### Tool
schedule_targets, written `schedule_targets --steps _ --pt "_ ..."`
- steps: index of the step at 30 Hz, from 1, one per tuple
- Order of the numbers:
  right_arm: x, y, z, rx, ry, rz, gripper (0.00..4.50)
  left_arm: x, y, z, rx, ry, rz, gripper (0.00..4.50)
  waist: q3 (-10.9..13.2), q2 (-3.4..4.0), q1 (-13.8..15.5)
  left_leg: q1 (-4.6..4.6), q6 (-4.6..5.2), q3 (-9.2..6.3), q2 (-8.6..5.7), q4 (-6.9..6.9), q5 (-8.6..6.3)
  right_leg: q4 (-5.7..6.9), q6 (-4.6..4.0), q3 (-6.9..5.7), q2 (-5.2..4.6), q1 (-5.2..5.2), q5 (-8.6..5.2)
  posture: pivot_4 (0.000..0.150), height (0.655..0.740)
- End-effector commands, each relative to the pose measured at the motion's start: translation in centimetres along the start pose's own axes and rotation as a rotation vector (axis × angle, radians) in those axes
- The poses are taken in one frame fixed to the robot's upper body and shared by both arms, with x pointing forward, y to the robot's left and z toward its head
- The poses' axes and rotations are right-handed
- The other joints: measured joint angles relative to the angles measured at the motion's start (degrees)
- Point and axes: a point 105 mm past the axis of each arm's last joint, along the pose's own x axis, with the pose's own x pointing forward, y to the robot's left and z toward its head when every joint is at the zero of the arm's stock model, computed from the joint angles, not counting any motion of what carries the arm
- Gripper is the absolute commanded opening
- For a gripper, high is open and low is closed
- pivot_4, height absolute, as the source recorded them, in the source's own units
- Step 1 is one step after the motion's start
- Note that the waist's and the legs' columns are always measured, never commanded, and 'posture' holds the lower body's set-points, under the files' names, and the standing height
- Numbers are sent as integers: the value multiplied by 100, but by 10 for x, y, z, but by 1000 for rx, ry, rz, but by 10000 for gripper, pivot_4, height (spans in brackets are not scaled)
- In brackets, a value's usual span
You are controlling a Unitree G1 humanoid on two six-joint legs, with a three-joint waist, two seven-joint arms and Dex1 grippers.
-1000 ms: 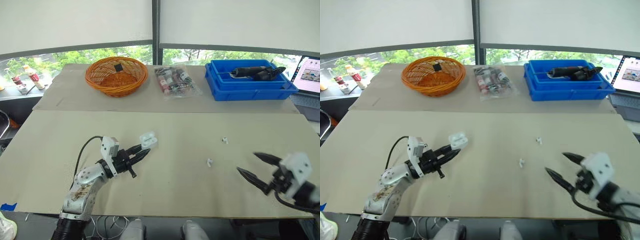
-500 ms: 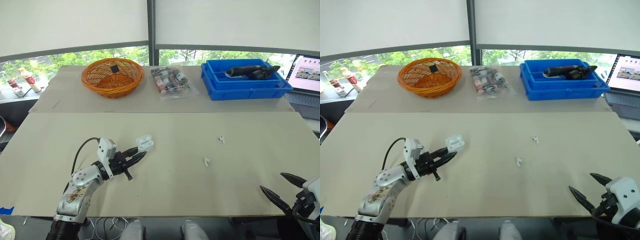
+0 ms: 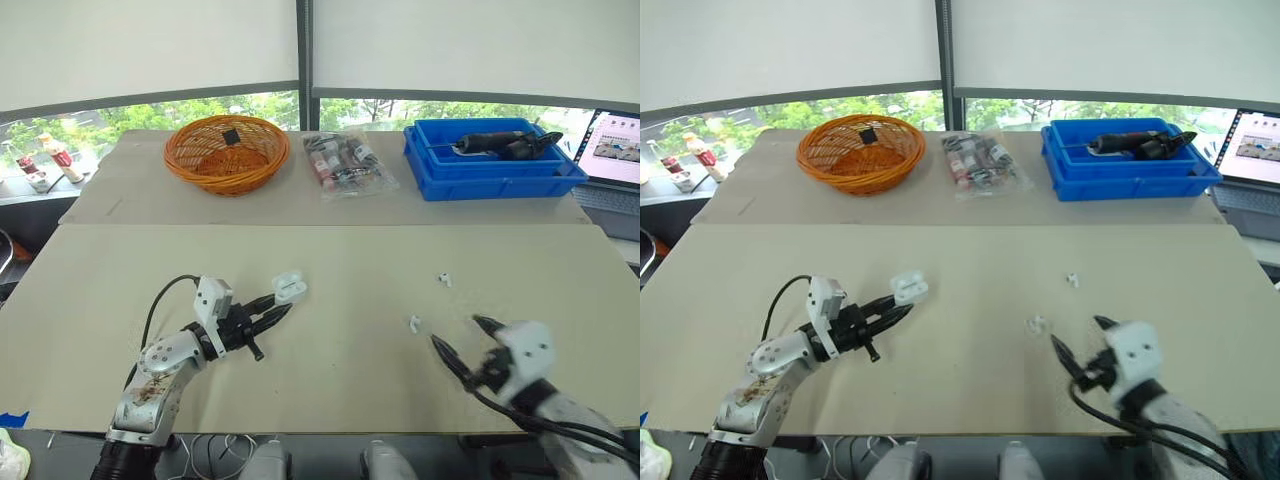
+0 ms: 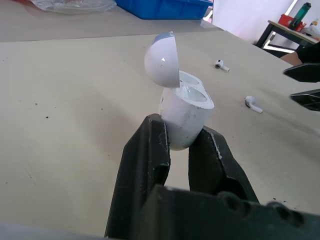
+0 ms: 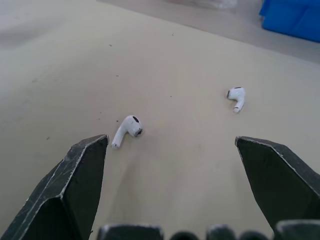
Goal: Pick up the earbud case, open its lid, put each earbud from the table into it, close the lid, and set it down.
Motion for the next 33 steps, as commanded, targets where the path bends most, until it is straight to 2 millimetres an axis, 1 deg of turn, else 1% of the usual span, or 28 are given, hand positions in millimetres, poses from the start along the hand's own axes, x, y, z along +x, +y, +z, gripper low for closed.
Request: schedule_targets --steps 1,4,7,12,17,18,19,24,28,29,32,33 --pt "15 10 8 0 12 -68 45000 0 -3 12 37 -35 -12 5073 0 1 3 0 0 0 0 0 0 1 0 0 0 0 0 1500 7400" --pt "30 15 5 31 41 -112 45000 0 -4 11 37 -35 -16 5073 0 1 -2 -1 0 -2 -1 0 0 0 0 0 -1 -2 0 1500 7400" --pt "41 12 1 31 69 -182 45000 2 -5 11 37 -36 -22 5073 -1 1 -7 0 0 -2 -1 0 0 2 0 0 1 -3 0 1500 7400" --pt "41 9 -8 61 126 -243 45000 1 -6 11 39 -34 -25 5073 -1 2 -11 -2 0 -2 -1 -1 0 4 0 -1 0 -6 0 1500 7400" --pt "38 22 -16 104 172 -213 45000 1 -5 9 39 -29 -25 5073 -4 1 -15 1 0 -3 -1 -1 0 6 0 -1 1 -4 0 1500 7400" --pt "38 24 -17 115 180 -208 39598 2 -6 9 39 -29 -27 5073 -5 1 -19 2 0 -2 -1 -1 0 6 0 -1 1 -4 0 1500 7400" --pt "38 24 -18 129 187 -209 37403 2 -6 9 39 -29 -28 5073 -6 0 -20 2 0 -2 -1 -1 0 6 0 0 1 -4 0 1500 7400" --pt "34 22 -21 170 208 -215 19920 2 -6 8 38 -27 -30 5073 -8 1 -8 3 0 -3 -2 -1 0 5 0 -1 0 -2 0 1500 7400" --pt "32 19 -17 158 201 -185 5997 2 -7 6 38 -24 -29 5073 -10 0 -13 4 0 -3 -1 -1 0 5 0 -1 1 -2 0 1500 7400" --pt "32 19 -14 148 196 -159 3456 2 -7 6 38 -24 -29 5073 -10 0 -14 4 0 -3 -1 -1 0 5 0 -2 2 -2 0 1500 7400" --pt "34 18 -4 89 172 -42 3398 2 -8 6 36 -23 -31 5073 -10 0 -19 3 0 -2 -2 -1 0 4 0 -1 2 0 0 1500 7400" --pt "35 15 0 46 160 7 3398 2 -9 6 35 -23 -33 5073 -10 0 -19 4 0 -1 -2 1 0 3 0 -1 1 1 0 1500 7400"
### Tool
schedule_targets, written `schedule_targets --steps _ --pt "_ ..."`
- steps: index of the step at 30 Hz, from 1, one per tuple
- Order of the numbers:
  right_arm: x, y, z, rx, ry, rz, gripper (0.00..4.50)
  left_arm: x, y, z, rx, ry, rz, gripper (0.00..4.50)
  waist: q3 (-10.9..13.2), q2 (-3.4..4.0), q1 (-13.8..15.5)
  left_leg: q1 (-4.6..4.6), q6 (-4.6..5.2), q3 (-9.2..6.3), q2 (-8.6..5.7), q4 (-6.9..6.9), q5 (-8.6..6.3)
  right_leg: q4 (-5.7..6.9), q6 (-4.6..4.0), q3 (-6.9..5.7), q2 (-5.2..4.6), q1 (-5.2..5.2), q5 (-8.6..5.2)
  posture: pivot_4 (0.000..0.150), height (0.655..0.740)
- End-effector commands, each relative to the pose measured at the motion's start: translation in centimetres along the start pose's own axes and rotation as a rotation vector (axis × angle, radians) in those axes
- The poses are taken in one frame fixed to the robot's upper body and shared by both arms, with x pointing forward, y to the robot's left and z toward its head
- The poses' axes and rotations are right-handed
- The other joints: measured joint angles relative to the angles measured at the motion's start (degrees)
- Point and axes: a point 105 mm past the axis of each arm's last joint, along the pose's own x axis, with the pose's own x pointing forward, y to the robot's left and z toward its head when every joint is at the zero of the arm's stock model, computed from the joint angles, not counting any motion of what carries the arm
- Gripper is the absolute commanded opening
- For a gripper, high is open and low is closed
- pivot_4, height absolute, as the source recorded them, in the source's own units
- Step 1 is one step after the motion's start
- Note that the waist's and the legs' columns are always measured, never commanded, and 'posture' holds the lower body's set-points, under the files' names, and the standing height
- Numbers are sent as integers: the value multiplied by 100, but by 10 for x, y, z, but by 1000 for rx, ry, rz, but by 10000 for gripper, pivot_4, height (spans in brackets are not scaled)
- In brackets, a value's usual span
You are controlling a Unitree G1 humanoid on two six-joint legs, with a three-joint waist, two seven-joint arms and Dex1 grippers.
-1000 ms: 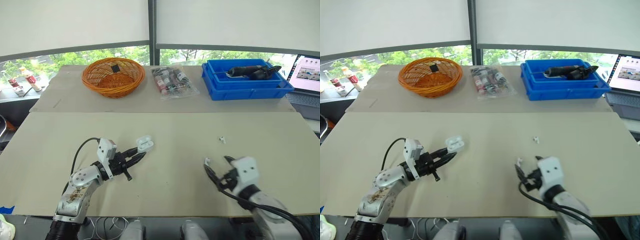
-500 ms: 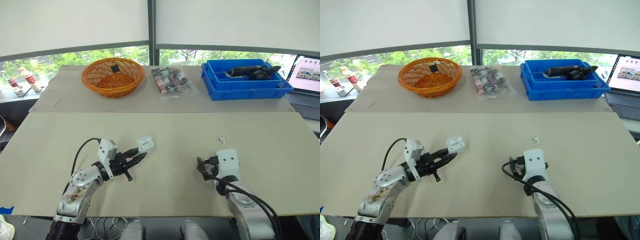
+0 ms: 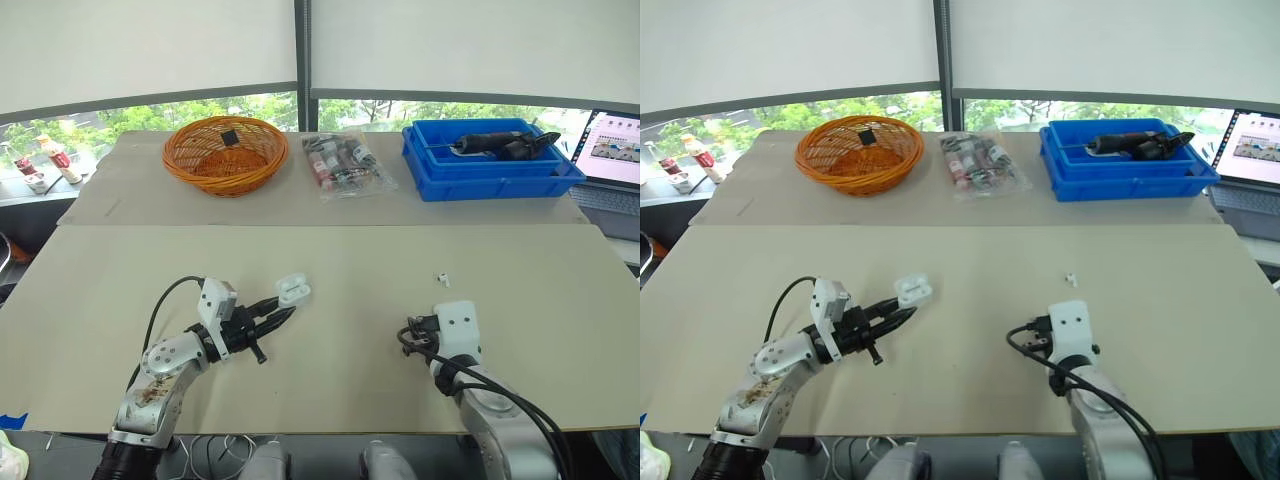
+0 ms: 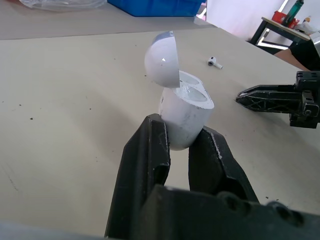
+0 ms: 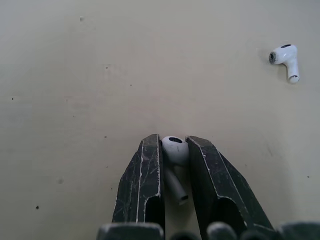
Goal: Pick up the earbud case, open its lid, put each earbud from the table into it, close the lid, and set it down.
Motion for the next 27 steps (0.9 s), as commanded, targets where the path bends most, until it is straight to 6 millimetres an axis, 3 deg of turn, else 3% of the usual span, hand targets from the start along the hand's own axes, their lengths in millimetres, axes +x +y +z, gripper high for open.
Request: schedule_targets --steps 1,4,7,14,19,24,27 --pt "0 -7 15 -96 -34 144 3398 0 -4 7 33 -28 -15 5073 0 0 -2 0 0 2 -2 1 0 -1 0 0 0 0 0 1500 7400" --pt "1 -16 36 -267 -88 343 3398 -1 -5 6 34 -25 -19 5073 1 1 -19 -1 1 14 -1 4 0 -3 0 0 1 1 0 1500 7400" --pt "-5 -24 40 -429 -89 582 3398 -4 -7 5 30 -21 -16 5073 1 1 -20 -1 1 30 1 3 -1 -5 0 -2 5 2 0 1500 7400" --pt "-39 -58 10 -757 141 1012 3398 -14 -16 0 13 -5 -5 5073 3 -2 6 -7 6 41 3 15 -3 -10 0 -3 -1 5 0 1500 7400" --pt "-52 -63 -1 -871 141 1162 3398 -19 -21 0 4 5 1 5073 3 -2 2 -4 6 40 6 13 -3 -8 0 -1 0 6 0 1500 7400" --pt "-61 -57 -8 -869 150 1251 3397 -22 -27 0 -7 14 -4 5073 3 -2 8 -4 6 23 7 14 -3 -6 0 2 -1 4 0 1500 7400" --pt "-55 -56 -9 -867 138 1234 3397 -21 -29 0 -12 16 -5 5073 3 -2 23 -4 5 14 6 14 -3 -7 0 3 -2 5 0 1500 7400"
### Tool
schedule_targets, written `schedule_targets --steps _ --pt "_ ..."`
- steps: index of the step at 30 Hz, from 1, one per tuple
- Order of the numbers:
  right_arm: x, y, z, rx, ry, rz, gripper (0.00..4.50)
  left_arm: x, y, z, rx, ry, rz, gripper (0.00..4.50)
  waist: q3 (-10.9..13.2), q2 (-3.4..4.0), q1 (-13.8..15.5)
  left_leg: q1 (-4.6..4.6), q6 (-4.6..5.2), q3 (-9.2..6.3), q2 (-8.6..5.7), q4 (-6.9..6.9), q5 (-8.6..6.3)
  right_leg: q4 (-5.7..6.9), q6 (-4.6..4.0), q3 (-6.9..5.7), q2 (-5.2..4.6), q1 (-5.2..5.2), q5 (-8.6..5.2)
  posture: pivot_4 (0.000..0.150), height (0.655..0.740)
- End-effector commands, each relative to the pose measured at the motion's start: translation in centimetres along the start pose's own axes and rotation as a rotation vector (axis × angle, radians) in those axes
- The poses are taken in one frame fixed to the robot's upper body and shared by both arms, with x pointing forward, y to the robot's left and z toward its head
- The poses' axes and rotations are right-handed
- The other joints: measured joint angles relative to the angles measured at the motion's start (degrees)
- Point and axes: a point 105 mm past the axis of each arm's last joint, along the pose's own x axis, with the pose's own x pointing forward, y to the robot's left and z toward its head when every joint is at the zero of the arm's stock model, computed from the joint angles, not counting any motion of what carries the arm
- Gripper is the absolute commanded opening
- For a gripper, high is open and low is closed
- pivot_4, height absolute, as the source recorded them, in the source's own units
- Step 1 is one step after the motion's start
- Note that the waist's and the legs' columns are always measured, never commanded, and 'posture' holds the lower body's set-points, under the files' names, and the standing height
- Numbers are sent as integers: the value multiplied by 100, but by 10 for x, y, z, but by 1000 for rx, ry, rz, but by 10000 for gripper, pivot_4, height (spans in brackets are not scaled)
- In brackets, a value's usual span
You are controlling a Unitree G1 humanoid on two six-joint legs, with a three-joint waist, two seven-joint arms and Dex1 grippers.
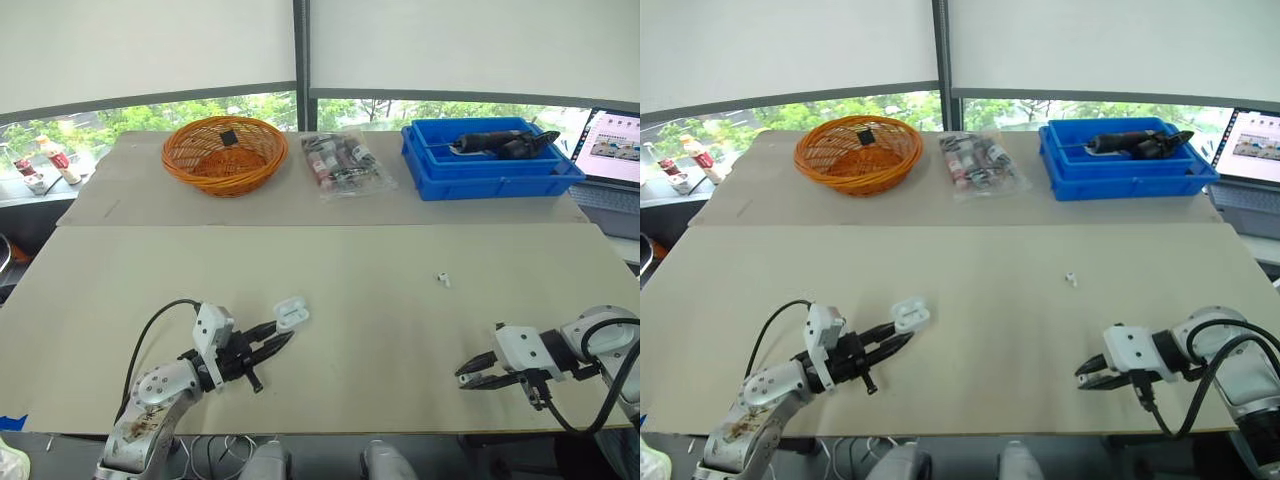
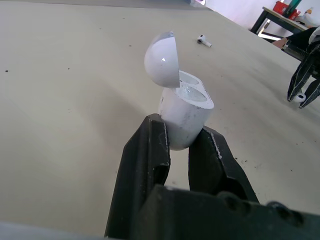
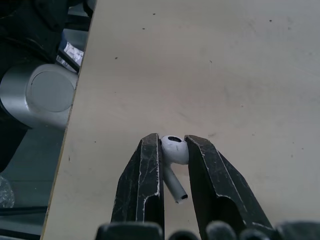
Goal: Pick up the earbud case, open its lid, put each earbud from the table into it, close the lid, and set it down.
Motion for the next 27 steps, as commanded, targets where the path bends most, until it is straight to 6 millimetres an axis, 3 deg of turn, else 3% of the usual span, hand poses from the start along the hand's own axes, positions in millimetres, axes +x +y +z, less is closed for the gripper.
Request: schedule_targets --steps 1,9,11,16,20,24,26,27 --pt "1 -3 4 -43 -21 8 3397 0 -3 11 24 -30 -7 5073 0 0 2 0 0 -2 -1 0 0 0 0 0 -1 0 0 1500 7400" --pt "7 4 -2 -21 -11 56 3397 2 -8 13 12 -30 -16 5073 0 0 3 1 0 -4 0 0 0 0 0 1 -1 0 0 1500 7400" --pt "7 1 -2 2 -18 43 13847 3 -8 14 10 -29 -16 5073 0 0 4 2 0 -5 0 0 0 0 0 1 0 1 0 1500 7400" --pt "4 -3 -1 -10 -27 15 30831 4 -9 15 5 -30 -14 5073 0 0 6 2 0 -5 -1 0 0 0 0 1 0 1 0 1500 7400" --pt "-10 -9 11 -48 -15 -31 31201 4 -13 14 -7 -26 -15 5073 0 1 4 2 0 -5 0 0 0 0 0 1 0 1 0 1500 7400" --pt "-22 -11 39 -91 45 -37 31201 3 -14 12 -18 -17 -11 5073 0 18 4 0 0 -6 -1 -2 0 1 0 5 -1 -2 0 1500 7400" --pt "-23 -10 49 -100 133 -38 31201 3 -15 10 -22 -14 -12 5073 0 18 5 1 0 -9 1 -3 0 1 0 1 2 -1 0 1500 7400" --pt "-25 -12 45 -116 254 -63 31201 3 -16 9 -25 -13 -14 5073 -1 19 5 0 0 -10 1 -3 0 1 0 0 2 -1 0 1500 7400"
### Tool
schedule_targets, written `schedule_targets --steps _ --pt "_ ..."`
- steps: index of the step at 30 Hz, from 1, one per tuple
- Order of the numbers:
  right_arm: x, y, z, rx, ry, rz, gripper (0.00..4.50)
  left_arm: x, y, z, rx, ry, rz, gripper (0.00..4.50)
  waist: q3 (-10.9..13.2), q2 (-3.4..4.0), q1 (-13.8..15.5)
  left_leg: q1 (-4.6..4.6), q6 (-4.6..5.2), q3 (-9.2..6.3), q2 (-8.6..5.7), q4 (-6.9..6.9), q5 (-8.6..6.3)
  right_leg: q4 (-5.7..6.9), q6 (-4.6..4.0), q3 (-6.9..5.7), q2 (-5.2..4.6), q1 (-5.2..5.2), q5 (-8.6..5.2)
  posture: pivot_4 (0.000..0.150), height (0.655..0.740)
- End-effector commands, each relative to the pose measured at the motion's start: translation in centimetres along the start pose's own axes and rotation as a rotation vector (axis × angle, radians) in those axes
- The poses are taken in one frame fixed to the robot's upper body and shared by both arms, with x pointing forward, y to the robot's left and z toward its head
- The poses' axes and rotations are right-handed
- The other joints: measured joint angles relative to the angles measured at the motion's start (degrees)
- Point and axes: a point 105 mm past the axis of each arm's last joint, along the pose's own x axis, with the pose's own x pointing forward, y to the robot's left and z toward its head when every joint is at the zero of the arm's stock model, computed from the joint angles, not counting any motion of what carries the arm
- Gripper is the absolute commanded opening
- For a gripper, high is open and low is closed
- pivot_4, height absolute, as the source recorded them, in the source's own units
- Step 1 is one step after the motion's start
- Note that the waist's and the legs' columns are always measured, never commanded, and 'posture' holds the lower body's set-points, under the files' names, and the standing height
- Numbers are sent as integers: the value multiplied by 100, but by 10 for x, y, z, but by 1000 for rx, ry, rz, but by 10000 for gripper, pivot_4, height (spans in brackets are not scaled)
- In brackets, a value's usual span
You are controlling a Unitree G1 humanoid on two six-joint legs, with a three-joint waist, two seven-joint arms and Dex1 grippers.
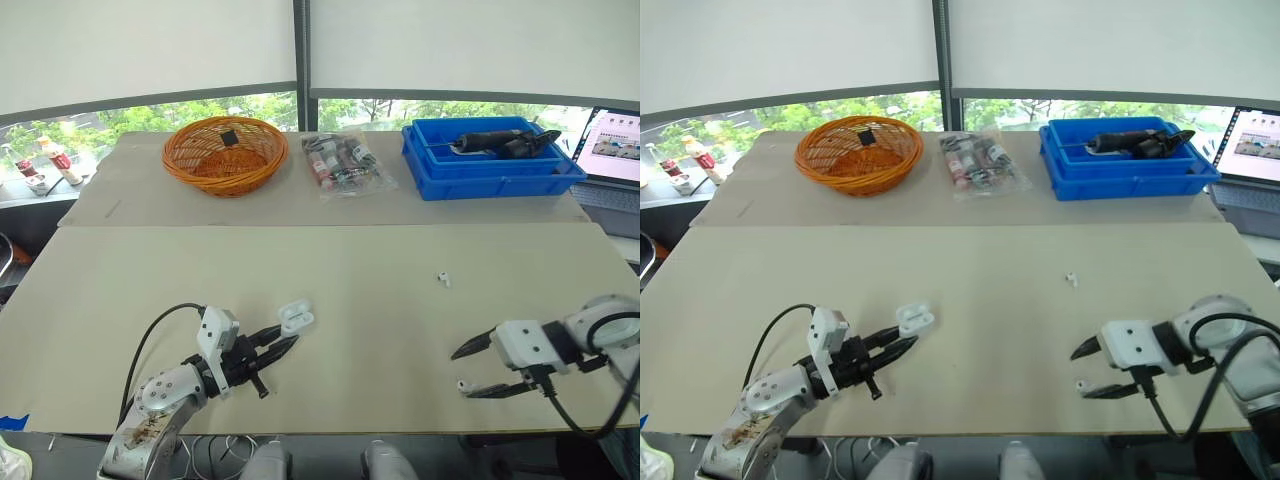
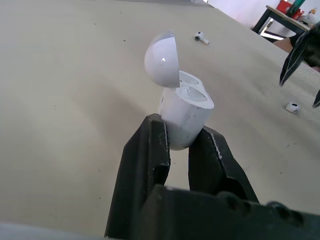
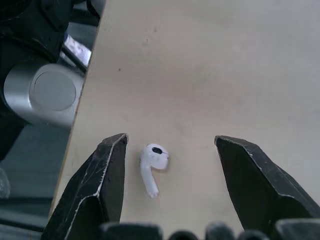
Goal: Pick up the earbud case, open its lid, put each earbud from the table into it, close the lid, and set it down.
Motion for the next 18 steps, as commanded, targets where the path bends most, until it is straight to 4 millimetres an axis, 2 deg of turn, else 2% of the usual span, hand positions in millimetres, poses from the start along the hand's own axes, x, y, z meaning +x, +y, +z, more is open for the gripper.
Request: schedule_targets --steps 1,5,8,14,18 --pt "-5 -5 5 -54 243 -53 31201 2 -6 8 7 -32 -16 5073 -1 2 1 0 0 0 -1 0 0 0 0 1 -1 -1 0 1500 7400" --pt "2 12 9 -29 398 39 31201 6 -11 7 -6 -35 -28 5073 -1 2 36 -5 0 4 -4 3 0 -3 0 -1 -3 -2 0 1500 7400" --pt "16 15 8 -61 429 52 31201 7 -14 7 -11 -36 -38 5073 -1 1 31 -4 0 8 -3 4 0 -3 0 -1 -2 -1 0 1500 7400" --pt "37 11 1 -59 423 42 31201 7 -15 5 -12 -29 -37 5073 -1 0 1 -4 0 14 -3 3 0 -3 0 -1 -2 -2 0 1500 7400" --pt "38 6 -6 -63 449 51 31201 7 -16 5 -13 -28 -36 5073 -6 -18 -15 1 0 13 -1 2 0 -4 0 -3 0 3 0 1500 7400"
